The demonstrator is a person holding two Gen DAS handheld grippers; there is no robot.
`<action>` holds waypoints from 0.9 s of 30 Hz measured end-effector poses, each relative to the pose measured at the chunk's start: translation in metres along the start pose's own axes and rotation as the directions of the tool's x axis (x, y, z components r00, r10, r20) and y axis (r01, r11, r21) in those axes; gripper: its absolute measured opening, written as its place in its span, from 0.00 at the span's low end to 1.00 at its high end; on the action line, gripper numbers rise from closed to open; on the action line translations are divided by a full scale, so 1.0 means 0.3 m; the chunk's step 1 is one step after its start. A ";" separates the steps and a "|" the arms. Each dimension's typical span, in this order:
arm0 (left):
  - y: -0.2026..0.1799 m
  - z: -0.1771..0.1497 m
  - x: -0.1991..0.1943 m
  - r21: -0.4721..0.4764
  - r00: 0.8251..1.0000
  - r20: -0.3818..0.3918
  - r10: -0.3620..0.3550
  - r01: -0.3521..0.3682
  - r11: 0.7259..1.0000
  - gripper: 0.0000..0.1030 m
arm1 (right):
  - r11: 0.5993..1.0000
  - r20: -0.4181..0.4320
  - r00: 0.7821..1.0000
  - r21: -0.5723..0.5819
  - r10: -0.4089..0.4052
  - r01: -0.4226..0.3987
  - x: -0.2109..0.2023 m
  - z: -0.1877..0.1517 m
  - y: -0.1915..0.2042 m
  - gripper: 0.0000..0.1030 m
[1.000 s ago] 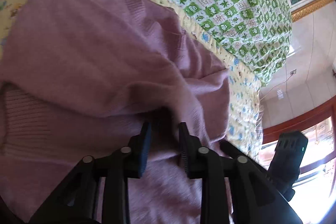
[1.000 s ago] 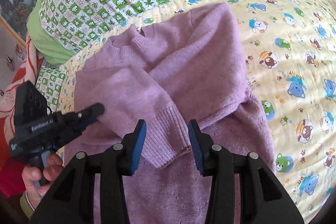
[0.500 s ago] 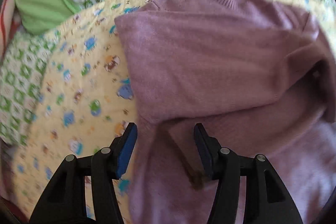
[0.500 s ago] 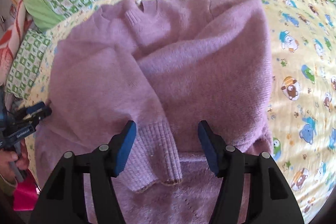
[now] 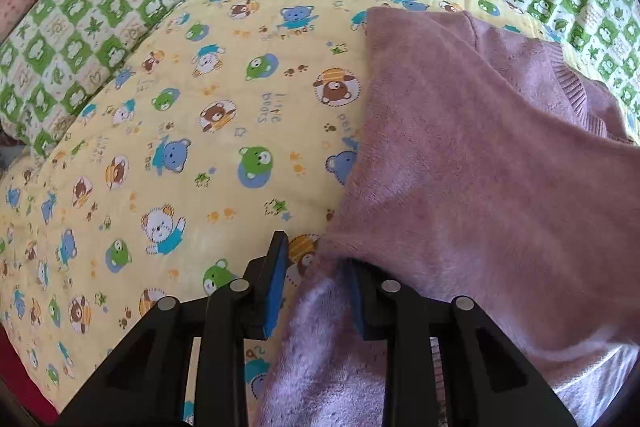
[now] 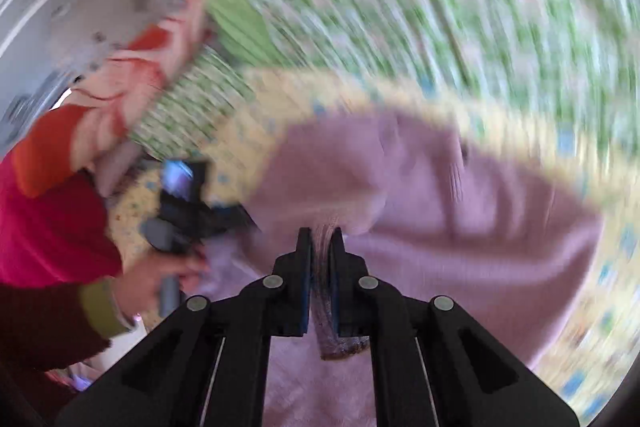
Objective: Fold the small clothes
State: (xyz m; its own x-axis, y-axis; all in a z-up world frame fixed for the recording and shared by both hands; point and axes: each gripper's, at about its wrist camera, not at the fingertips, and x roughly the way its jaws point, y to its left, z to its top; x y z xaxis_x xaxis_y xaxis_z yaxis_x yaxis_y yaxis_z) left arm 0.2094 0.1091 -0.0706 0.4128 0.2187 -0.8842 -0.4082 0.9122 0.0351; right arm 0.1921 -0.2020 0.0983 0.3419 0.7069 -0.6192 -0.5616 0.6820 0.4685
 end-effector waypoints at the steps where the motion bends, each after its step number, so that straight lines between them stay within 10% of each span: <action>1: 0.016 -0.003 0.000 -0.034 1.000 -0.005 -0.011 0.011 0.999 0.25 | 0.999 0.010 1.000 -0.033 -0.002 0.002 -0.028 0.025 0.009 0.08; 13: 0.061 -0.015 0.019 -0.128 0.998 -0.031 -0.057 0.052 0.990 0.28 | 0.957 -0.366 0.900 0.076 -0.236 0.282 0.205 -0.250 -0.410 0.08; 27: 0.056 -0.129 -0.129 -0.172 0.933 -0.125 -0.339 0.316 0.933 0.32 | 0.944 -0.304 0.907 0.062 -0.292 0.325 0.178 -0.212 -0.343 0.34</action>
State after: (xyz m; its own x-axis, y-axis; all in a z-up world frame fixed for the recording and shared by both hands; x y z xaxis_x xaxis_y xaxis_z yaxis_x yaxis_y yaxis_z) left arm 0.1551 0.1024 -0.0538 0.4210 -0.1483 -0.8948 -0.3904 0.8609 -0.3263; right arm 0.2202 -0.2463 -0.0231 0.2447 0.3845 -0.8901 -0.3718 0.8851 0.2801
